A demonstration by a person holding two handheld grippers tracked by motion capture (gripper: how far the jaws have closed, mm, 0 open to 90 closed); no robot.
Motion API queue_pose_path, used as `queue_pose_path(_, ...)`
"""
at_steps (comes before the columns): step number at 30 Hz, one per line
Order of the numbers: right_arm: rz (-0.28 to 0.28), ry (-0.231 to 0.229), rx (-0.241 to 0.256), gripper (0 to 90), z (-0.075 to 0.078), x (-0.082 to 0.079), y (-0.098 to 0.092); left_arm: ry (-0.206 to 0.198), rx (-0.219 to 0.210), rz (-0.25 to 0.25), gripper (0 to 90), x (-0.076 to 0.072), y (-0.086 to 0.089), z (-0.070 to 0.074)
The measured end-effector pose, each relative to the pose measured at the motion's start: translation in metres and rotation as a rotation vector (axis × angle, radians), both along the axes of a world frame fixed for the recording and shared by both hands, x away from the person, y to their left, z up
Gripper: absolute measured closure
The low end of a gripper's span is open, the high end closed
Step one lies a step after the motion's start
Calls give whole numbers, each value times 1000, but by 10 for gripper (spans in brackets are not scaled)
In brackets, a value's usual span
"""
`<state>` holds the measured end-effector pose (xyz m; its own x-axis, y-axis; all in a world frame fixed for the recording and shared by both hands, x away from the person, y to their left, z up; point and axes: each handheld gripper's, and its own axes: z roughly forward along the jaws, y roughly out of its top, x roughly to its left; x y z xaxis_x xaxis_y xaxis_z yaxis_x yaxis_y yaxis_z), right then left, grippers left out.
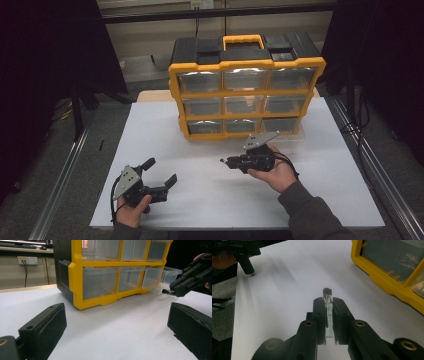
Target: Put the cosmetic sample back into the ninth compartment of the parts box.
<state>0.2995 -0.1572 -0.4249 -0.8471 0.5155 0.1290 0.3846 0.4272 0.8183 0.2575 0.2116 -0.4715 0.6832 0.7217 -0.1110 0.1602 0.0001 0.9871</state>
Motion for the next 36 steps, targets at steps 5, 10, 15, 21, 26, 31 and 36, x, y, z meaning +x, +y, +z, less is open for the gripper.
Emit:
queue_pose_path(5, -10, -4, 0, 824, 5, 0, -6, 0, 16, -7, 23, 0, 1, 0)
queue_pose_path(10, -23, -6, 4, 824, 9, 1, -11, 2, -3, -2, 23, 0, 0, 0)
queue_pose_path(15, -26, -9, 11, 823, 10, 1, -16, -2, 21, -10, 23, 0, 1, 0)
queue_pose_path(21, -34, -9, 11, 823, 13, 1, -20, -2, 21, -10, 23, 0, 2, 0)
queue_pose_path(26, -39, -15, 13, 823, 16, 2, -24, -3, 24, -11, 23, 0, 2, 1)
queue_pose_path(31, -51, -21, 18, 824, 20, 3, -28, -3, 49, -17, 23, 0, 3, 1)
queue_pose_path(36, -57, -22, 16, 824, 22, 4, -32, -6, 36, -12, 23, -1, 1, 1)
